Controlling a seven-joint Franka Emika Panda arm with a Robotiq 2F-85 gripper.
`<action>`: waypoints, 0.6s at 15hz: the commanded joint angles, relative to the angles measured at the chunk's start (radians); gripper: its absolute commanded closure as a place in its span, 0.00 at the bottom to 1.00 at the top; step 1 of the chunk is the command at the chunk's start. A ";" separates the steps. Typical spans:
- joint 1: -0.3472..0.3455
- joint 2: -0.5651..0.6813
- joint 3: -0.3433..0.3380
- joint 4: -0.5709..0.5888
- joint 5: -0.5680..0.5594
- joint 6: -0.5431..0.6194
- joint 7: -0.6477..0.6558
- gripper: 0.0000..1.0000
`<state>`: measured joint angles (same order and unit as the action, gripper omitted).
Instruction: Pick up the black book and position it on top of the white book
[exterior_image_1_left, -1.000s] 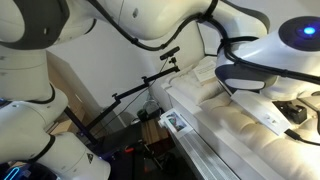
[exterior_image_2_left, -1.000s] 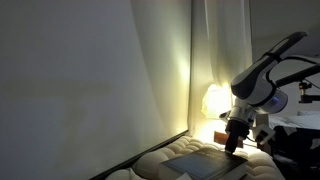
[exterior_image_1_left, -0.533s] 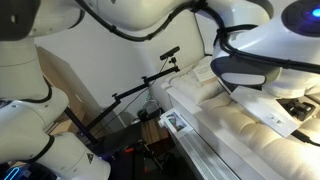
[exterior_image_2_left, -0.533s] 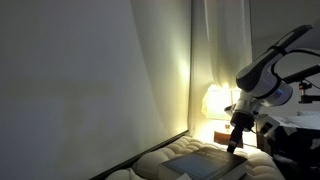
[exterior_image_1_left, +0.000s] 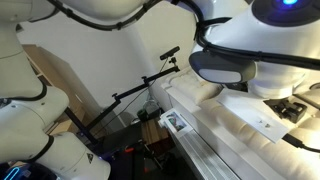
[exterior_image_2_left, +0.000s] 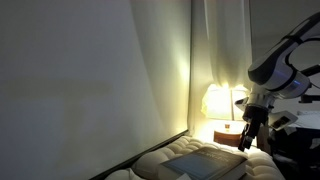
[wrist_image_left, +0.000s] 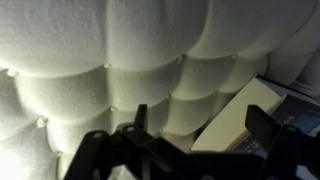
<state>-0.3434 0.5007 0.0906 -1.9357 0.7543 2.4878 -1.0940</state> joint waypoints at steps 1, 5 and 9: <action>0.019 0.030 -0.004 0.004 0.010 -0.006 -0.010 0.00; 0.036 0.078 -0.007 0.027 -0.008 -0.004 0.017 0.00; 0.053 0.036 -0.005 -0.013 -0.011 0.025 0.024 0.00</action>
<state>-0.3179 0.5717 0.0906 -1.9161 0.7508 2.4880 -1.0938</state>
